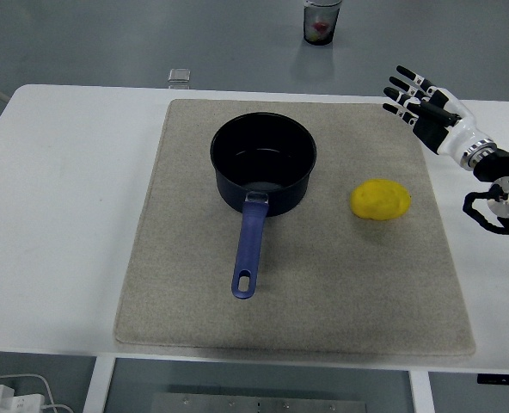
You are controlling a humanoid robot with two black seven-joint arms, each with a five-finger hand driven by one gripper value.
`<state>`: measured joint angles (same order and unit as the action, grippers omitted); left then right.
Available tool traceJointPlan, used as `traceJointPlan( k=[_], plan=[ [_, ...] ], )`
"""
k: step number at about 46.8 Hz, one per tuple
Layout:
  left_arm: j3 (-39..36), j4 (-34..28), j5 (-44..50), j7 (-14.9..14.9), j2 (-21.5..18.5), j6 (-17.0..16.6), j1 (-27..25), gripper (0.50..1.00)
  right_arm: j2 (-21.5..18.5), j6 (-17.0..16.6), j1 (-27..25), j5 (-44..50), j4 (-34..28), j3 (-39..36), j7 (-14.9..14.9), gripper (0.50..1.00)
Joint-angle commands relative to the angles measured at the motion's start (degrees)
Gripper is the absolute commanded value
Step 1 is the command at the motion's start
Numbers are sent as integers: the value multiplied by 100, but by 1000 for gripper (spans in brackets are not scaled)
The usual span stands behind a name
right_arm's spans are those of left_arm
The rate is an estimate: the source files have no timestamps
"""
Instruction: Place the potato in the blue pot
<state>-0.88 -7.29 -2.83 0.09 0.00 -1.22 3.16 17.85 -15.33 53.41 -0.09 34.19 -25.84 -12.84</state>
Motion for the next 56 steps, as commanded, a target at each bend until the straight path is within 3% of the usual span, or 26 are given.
traceJointPlan(
  k=[1, 8, 21, 38, 45, 56],
  plan=[
    [0, 0, -7, 0, 0, 8, 1, 996, -53, 179, 3, 255, 9, 26, 9, 928],
    [0, 0, -7, 0, 0, -1, 1, 996, -80, 338, -6, 870, 26, 9, 1, 928],
    [0, 0, 1, 0, 0, -1, 1, 996, 35, 74, 3, 1345, 114, 26, -43, 928],
    [0, -9, 2, 0, 0, -1, 1, 996, 439, -84, 170, 2953, 510, 35, -527, 928],
    [0, 0, 2, 0, 0, -1, 1, 996, 553, -269, 170, 3445, 764, 158, -536, 928],
    [0, 0, -7, 0, 0, -1, 1, 996, 693, -286, 161, 4219, 1107, 457, -553, 928]
  ],
)
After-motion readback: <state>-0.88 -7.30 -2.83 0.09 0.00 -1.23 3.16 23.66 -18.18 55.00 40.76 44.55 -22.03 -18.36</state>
